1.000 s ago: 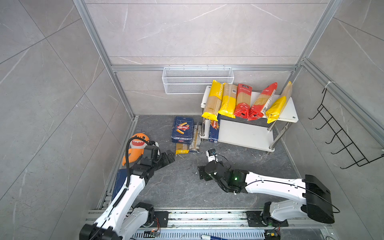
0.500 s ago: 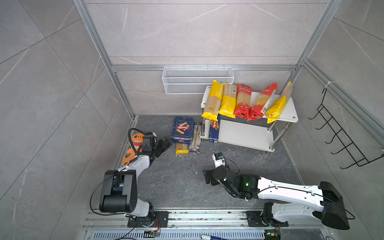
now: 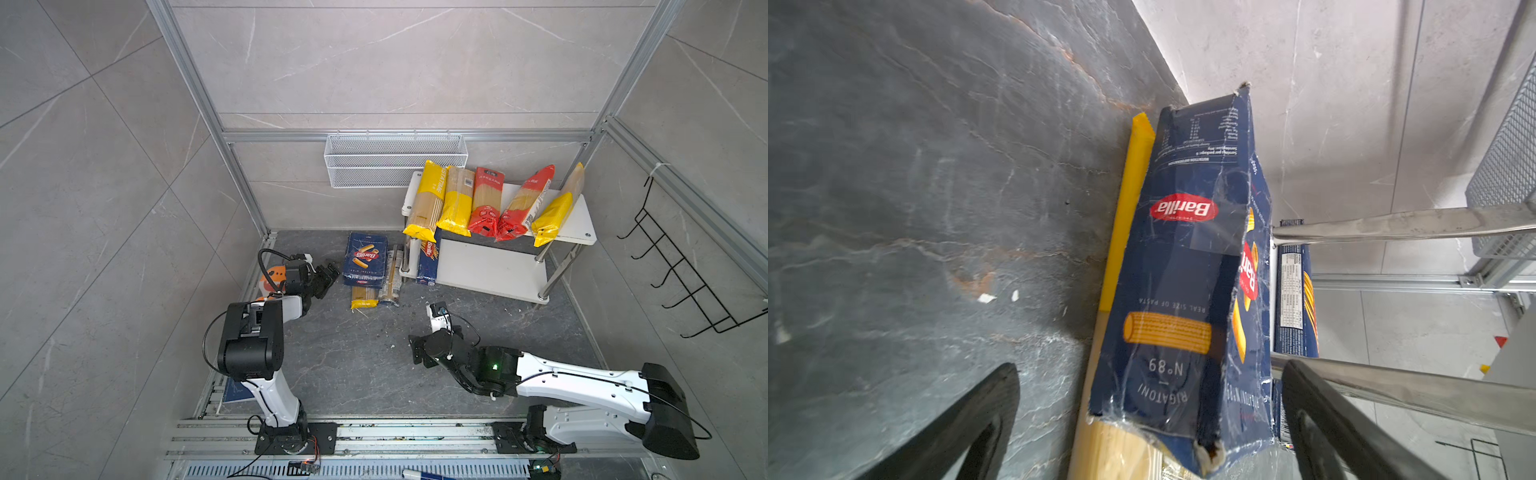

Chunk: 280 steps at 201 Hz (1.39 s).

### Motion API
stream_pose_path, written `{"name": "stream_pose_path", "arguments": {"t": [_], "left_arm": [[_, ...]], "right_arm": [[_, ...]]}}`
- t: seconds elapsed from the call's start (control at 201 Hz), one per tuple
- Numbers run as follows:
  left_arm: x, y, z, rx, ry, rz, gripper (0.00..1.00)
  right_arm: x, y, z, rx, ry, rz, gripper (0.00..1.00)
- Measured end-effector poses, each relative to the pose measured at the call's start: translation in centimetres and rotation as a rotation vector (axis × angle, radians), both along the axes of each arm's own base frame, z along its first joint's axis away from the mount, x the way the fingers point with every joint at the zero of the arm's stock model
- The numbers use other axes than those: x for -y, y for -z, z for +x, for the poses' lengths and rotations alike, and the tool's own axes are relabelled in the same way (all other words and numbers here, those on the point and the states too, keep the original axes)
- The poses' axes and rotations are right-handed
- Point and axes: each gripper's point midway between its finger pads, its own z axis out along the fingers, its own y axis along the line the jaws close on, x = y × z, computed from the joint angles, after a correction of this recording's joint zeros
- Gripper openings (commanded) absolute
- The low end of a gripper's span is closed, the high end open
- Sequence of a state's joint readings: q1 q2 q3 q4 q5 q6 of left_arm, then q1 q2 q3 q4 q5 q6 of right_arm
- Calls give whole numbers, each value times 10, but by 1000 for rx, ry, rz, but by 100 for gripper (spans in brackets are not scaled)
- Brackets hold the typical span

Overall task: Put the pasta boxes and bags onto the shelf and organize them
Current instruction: 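Grasp the blue Barilla rigatoni box with the left gripper, then lift the rigatoni box and carry it toward the right gripper with the left gripper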

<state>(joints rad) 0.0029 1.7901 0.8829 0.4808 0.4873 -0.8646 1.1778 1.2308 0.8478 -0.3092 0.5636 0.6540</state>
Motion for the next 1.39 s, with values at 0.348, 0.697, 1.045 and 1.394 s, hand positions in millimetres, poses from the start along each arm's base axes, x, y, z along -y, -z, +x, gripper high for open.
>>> {"name": "stream_pose_path", "arguments": {"t": [0.348, 0.697, 1.045, 1.394], "left_arm": [[39, 12, 5, -22, 97, -2, 100], [55, 31, 4, -58, 130, -1, 100], [57, 17, 15, -21, 126, -11, 83], [60, 20, 21, -29, 148, -36, 49]], "right_arm": [[-1, 15, 8, -30, 12, -29, 92], [0, 14, 8, -33, 13, -23, 92], [4, 10, 6, -31, 14, -18, 92], [8, 11, 5, -41, 19, -29, 92]]}}
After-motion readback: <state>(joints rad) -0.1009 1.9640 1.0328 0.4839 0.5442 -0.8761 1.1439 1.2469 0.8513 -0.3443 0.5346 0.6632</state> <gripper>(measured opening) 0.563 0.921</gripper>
